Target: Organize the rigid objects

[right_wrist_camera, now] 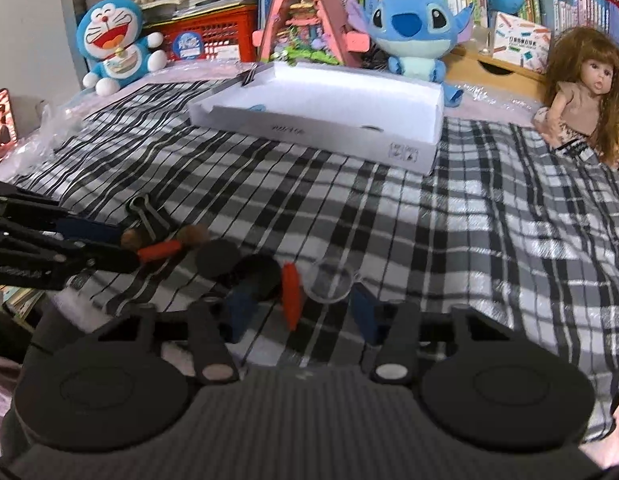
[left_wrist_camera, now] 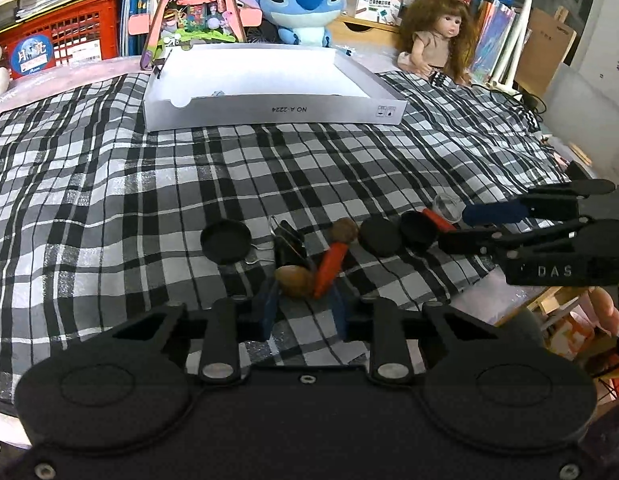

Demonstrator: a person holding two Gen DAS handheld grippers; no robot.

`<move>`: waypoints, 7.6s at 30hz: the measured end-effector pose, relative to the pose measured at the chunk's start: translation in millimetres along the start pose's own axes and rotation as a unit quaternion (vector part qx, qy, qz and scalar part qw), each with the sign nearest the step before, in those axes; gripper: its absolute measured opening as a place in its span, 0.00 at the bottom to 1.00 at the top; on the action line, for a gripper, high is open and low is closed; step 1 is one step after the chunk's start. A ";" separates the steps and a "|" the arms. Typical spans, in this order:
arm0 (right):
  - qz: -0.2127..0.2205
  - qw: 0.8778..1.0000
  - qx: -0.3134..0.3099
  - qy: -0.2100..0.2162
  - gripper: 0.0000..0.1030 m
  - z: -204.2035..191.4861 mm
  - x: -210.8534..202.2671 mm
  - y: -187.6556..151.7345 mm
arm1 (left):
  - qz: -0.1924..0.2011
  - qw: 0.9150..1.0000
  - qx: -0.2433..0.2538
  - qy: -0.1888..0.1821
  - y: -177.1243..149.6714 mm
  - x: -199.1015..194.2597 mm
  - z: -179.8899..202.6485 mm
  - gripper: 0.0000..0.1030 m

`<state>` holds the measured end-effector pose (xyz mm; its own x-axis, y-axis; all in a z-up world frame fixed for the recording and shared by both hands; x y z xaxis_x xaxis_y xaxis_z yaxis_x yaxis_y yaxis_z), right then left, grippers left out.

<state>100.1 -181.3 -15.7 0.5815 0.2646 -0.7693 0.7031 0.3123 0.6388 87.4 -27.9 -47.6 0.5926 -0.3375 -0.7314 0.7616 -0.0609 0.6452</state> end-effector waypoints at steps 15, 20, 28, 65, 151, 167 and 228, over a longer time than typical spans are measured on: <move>0.002 1.000 0.000 -0.005 0.39 -4.8 -0.9 -8.0 | 0.025 1.000 -0.002 0.006 1.8 1.8 5.9 0.22; 0.012 1.000 -0.003 -0.015 0.36 -4.3 1.5 -7.0 | 0.033 0.999 0.011 0.015 -1.1 6.2 9.4 0.22; 0.025 0.999 -0.030 -0.023 0.22 -13.2 2.3 -7.0 | 0.042 0.998 0.038 0.028 -6.0 5.3 14.5 0.17; 0.017 0.997 0.009 -0.077 0.37 20.2 -3.9 -11.8 | 0.056 0.996 0.006 0.066 -7.3 -5.5 -15.5 0.21; 0.137 0.972 0.124 -0.148 0.68 15.0 0.1 -27.0 | 0.141 0.982 -0.038 0.121 -6.4 2.6 -14.5 0.20; 0.138 0.973 0.122 -0.138 0.48 8.8 -2.1 -24.4 | 0.154 0.980 -0.037 0.119 1.4 -10.4 -16.3 0.19; -0.026 0.980 0.177 -0.084 0.48 108.2 135.7 149.6 | 0.034 0.986 -0.121 0.109 217.7 149.3 -93.4 0.19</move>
<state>328.4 -197.3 -25.0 0.5789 0.0934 -0.8101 0.8146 -0.0221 0.5796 366.2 -3.8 -37.0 0.6669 -0.1206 -0.7353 0.7426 0.1900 0.6423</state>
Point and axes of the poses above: each gripper's, at about its wrist camera, not at the fingertips, and x roughly the way its jaws point, z to its right, y to its top, the point moved 10 cm from there along x, roughly the way its jaws point, and after that the axes turned 5 degrees about -x, right-handed, at the moved point
